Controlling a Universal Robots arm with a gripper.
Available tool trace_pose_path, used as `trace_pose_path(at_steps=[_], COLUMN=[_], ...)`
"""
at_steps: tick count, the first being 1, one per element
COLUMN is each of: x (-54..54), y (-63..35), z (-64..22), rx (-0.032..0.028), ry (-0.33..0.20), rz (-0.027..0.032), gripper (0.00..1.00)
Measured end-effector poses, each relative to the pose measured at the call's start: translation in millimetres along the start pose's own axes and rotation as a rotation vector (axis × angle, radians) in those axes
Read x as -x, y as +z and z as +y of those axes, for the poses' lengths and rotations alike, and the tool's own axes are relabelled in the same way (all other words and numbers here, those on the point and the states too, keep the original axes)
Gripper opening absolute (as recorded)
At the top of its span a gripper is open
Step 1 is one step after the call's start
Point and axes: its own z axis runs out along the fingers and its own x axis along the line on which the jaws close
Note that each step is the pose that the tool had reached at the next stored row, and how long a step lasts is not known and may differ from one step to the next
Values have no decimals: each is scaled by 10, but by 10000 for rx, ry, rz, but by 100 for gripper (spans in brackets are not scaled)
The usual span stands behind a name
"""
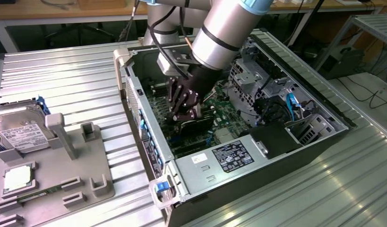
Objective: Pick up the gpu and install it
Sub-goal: 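Press down on the gpu until it lock into place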
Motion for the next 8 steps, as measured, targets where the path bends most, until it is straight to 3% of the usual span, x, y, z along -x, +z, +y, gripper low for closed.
trace_pose_path(at_steps=[3,5,6,8], x=[1,3,3,3], y=[-1,-47,-51,-45], z=[38,72,80,93], rx=[-69,-154,-212,-441], ry=[0,-1,-3,-7], rz=[6,11,12,15], gripper=[11,11,11,11])
